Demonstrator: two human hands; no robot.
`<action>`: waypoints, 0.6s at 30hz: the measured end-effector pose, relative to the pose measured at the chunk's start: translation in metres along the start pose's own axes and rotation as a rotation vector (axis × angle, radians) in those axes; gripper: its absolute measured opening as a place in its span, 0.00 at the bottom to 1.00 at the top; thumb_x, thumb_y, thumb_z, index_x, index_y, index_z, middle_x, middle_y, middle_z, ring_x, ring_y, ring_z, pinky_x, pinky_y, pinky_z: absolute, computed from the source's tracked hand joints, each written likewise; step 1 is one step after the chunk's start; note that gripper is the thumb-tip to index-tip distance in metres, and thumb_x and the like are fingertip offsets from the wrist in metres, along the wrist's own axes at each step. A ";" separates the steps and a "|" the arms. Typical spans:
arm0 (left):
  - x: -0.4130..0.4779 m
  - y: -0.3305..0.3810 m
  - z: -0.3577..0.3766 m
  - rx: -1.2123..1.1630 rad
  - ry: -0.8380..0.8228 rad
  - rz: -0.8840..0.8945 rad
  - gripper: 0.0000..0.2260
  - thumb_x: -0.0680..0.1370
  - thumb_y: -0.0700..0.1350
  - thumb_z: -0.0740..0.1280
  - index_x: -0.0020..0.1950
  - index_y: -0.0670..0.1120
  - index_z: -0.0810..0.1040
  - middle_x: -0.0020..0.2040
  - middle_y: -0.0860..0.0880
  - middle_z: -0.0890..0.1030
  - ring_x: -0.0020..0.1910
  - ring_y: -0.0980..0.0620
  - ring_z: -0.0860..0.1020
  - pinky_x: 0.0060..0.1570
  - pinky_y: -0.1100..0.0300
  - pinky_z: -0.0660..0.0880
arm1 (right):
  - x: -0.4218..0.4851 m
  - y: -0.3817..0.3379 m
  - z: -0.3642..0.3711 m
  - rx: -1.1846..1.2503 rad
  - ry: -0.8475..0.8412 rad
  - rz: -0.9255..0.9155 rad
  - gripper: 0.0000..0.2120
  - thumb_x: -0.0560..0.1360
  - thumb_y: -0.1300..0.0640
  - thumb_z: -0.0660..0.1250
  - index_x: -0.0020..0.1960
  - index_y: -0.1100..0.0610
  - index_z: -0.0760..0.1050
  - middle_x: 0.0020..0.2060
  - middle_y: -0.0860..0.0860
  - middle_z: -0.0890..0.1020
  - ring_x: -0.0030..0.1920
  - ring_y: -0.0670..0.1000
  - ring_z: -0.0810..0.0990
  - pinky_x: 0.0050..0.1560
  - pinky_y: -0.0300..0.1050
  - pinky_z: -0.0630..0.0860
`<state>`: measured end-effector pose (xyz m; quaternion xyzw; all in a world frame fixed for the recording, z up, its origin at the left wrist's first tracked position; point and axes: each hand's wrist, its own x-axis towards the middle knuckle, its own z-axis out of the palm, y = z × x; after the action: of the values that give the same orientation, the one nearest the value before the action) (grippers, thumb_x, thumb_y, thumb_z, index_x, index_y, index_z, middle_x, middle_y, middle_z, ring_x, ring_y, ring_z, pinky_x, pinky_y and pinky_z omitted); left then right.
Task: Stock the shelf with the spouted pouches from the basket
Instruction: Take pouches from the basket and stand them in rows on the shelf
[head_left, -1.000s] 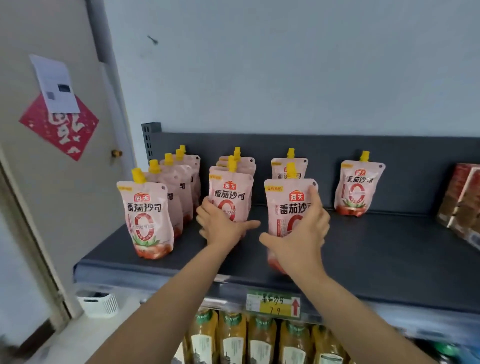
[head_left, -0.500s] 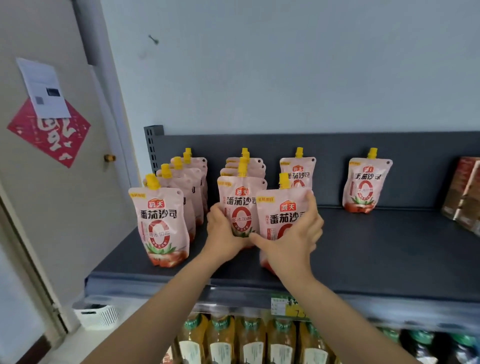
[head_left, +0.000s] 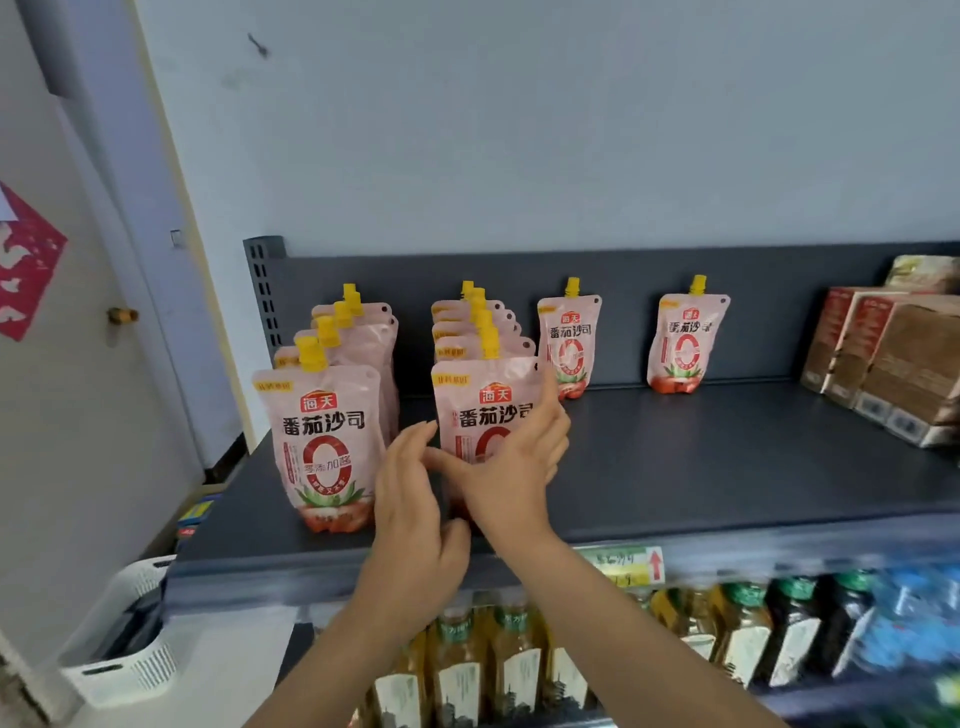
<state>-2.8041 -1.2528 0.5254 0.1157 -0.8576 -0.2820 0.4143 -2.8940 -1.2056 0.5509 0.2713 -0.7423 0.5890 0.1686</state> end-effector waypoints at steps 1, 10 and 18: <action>-0.002 -0.002 0.000 0.017 0.003 0.001 0.39 0.68 0.32 0.67 0.73 0.52 0.54 0.70 0.57 0.56 0.73 0.54 0.53 0.73 0.53 0.53 | -0.002 0.002 -0.007 -0.004 -0.010 -0.011 0.61 0.55 0.36 0.77 0.75 0.46 0.42 0.68 0.48 0.57 0.69 0.51 0.56 0.67 0.55 0.60; -0.019 0.044 0.053 0.090 -0.091 0.282 0.35 0.71 0.50 0.64 0.75 0.45 0.54 0.72 0.47 0.58 0.72 0.46 0.58 0.71 0.54 0.50 | -0.029 0.052 -0.151 -0.425 0.081 -0.153 0.38 0.71 0.46 0.70 0.74 0.53 0.55 0.70 0.54 0.60 0.70 0.53 0.58 0.68 0.55 0.61; -0.065 0.130 0.189 0.141 -0.367 0.461 0.33 0.73 0.58 0.63 0.73 0.44 0.60 0.70 0.43 0.64 0.68 0.43 0.63 0.66 0.49 0.58 | -0.057 0.154 -0.320 -0.654 0.183 0.029 0.31 0.73 0.50 0.69 0.71 0.57 0.61 0.67 0.56 0.65 0.68 0.52 0.59 0.67 0.44 0.56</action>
<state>-2.9053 -1.0454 0.4640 -0.1066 -0.9392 -0.1367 0.2964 -2.9635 -0.8609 0.4779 0.1381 -0.8775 0.3439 0.3042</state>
